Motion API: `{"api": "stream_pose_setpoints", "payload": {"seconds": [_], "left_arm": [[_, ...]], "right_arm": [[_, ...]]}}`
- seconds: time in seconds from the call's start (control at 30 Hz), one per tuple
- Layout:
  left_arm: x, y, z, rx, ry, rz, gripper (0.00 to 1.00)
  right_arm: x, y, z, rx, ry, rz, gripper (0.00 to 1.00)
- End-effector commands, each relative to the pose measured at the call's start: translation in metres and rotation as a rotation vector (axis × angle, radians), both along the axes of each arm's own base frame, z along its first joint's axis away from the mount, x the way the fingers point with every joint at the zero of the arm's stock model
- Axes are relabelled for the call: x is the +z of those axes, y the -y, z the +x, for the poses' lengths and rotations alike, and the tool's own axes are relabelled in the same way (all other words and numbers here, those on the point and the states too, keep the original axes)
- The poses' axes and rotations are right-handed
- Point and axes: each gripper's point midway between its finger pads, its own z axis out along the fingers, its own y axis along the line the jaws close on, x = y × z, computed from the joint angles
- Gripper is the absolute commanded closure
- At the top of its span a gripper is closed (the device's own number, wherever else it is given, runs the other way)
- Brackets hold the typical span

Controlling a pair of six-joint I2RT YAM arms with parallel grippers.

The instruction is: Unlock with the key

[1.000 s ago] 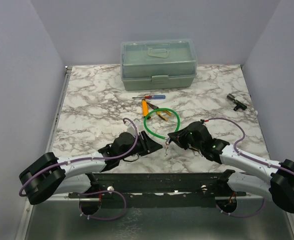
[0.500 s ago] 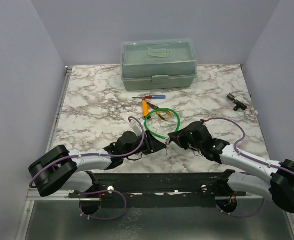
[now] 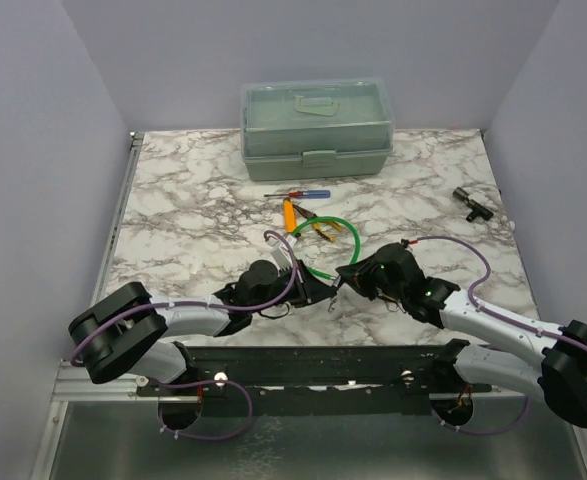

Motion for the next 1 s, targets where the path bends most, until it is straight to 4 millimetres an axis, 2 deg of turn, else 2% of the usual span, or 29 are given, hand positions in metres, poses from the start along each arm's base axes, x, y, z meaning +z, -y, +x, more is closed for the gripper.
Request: {"api": "stream_pose_setpoints", "payload": {"seconds": [0.0,0.1,0.6,0.97], "left_arm": [[0.009,0.008,-0.001,-0.031,0.025,-0.031,0.9],[0.008,0.01,0.0,-0.031,0.025,-0.026,1.0],[-0.009,0.016,0.011,-0.075,0.098,0.161,1.0],[-0.005,0.008,0.021,-0.094,0.203,0.349,1.0]], "right_arm": [[0.008,-0.002,-0.001,0.008,0.017,0.02,1.0],[0.007,-0.001,-0.001,0.007,0.015,0.006,1.0],[0.002,0.005,-0.002,0.015,-0.058,-0.111,1.0],[0.009,0.001,0.001,0.03,-0.084,-0.155,1.0]]}}
